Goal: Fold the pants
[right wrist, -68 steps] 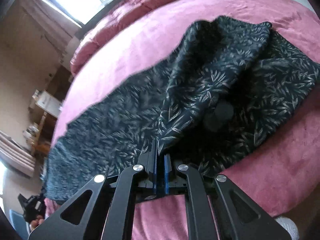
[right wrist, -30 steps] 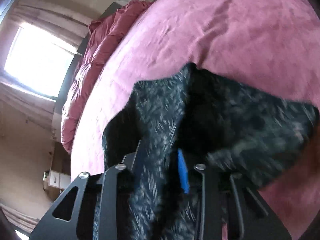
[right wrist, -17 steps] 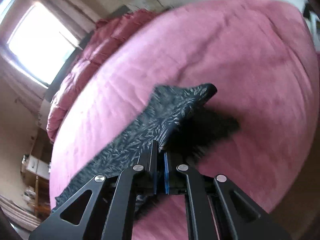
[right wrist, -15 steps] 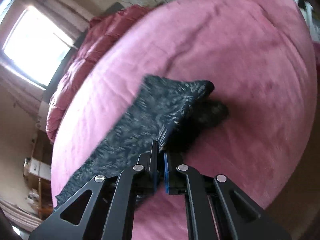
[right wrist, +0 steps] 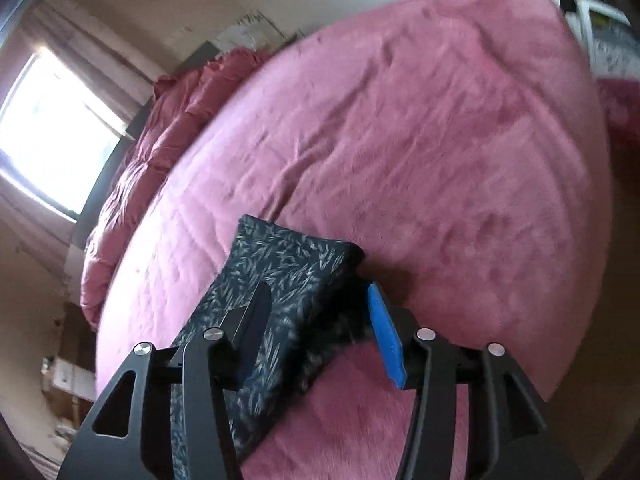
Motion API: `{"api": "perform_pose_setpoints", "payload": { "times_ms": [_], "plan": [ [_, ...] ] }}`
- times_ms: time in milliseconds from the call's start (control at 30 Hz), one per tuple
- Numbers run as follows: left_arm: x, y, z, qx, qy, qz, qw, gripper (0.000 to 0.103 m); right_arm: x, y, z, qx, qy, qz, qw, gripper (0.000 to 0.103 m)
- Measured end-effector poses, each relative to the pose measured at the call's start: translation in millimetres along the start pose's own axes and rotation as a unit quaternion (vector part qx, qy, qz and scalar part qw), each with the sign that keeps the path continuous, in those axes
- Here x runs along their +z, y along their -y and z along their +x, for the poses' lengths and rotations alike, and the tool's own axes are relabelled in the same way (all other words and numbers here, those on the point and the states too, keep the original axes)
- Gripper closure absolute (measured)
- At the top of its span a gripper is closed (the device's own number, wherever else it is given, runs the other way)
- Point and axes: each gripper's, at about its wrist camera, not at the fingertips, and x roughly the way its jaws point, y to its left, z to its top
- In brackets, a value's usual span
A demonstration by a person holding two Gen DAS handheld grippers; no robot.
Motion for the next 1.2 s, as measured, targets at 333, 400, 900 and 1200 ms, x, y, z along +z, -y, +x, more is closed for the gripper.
{"api": "perform_pose_setpoints", "payload": {
  "times_ms": [333, 400, 900, 1200],
  "plan": [
    [11, 24, 8, 0.000, -0.023, 0.050, 0.9985, 0.025, 26, -13, 23, 0.051, 0.003, 0.009, 0.999, 0.099],
    [9, 24, 11, -0.001, -0.034, 0.043, 0.9985, 0.025, 29, -27, 11, 0.013, 0.041, -0.044, 0.998, 0.099],
    [29, 15, 6, 0.013, -0.030, 0.034, 0.9989, 0.025, 15, -34, -18, -0.089, 0.114, -0.069, 0.987, 0.058],
    [89, -50, 23, 0.083, 0.004, -0.015, 0.9964, 0.025, -116, -232, -2, 0.162, -0.049, -0.339, 0.925, 0.059]
  ]
}}
